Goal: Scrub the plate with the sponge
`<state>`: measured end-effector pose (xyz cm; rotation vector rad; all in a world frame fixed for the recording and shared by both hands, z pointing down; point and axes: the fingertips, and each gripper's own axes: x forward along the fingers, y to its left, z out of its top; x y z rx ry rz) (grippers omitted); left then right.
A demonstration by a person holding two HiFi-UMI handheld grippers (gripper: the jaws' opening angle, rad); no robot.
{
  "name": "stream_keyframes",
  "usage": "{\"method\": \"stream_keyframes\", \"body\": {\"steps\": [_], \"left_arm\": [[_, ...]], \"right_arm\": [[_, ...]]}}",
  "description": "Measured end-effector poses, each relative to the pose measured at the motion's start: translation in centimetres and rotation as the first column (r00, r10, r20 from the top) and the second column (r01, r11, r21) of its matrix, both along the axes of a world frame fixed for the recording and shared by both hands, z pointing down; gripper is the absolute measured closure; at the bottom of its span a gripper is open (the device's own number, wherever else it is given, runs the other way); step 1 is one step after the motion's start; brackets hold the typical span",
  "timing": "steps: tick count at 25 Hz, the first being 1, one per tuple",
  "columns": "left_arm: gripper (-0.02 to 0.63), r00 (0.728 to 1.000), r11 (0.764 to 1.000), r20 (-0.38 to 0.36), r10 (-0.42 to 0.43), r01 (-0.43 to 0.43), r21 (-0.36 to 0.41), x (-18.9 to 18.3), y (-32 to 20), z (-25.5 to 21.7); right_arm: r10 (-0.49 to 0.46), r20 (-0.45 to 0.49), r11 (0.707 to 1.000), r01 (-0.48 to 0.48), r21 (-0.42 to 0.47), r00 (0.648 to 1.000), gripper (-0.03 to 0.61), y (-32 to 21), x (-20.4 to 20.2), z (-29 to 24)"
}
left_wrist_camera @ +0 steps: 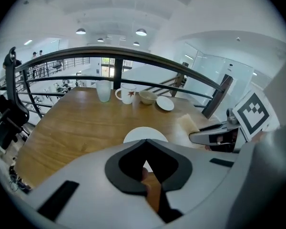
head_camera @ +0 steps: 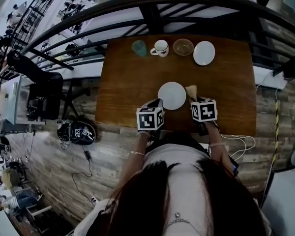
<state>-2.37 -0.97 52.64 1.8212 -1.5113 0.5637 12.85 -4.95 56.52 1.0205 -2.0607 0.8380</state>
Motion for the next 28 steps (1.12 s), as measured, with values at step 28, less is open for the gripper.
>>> {"method": "stream_keyframes", "body": {"steps": [28], "left_arm": [[0.603, 0.989, 0.986, -0.041, 0.142, -0.137, 0.098, -3.1, 6.4, -5.7]], "right_arm": [[0.118, -0.047, 0.969, -0.105, 0.226, 0.992, 0.482, 6.5, -3.0, -6.2]]}}
